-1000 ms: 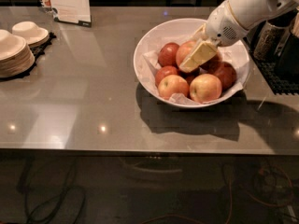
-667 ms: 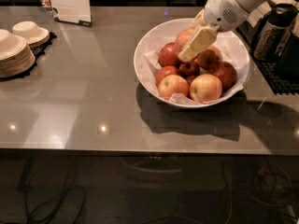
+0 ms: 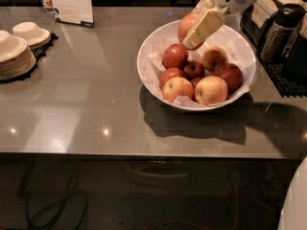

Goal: Pick apple from white bowl

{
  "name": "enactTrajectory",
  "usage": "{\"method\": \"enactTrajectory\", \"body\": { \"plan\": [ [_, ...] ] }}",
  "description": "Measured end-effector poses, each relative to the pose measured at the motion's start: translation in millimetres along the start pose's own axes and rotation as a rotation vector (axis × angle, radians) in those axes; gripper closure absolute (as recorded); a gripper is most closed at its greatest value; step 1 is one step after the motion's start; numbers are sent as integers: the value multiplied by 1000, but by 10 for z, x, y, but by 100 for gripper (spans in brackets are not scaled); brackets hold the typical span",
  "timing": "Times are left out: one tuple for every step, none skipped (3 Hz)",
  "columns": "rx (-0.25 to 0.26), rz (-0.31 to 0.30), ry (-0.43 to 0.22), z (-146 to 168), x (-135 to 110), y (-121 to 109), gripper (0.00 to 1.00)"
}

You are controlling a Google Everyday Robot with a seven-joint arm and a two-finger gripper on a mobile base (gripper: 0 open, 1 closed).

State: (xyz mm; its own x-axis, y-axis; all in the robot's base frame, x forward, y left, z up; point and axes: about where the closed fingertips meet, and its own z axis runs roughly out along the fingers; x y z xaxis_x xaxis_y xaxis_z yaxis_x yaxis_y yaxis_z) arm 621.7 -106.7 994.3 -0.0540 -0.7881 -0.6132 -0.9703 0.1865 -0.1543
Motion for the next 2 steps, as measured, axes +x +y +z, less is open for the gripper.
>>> {"method": "enactTrajectory", "body": {
  "plan": [
    [7, 10, -43, -79, 20, -36, 100],
    [21, 14, -65, -157, 45, -55, 100]
  ]
}}
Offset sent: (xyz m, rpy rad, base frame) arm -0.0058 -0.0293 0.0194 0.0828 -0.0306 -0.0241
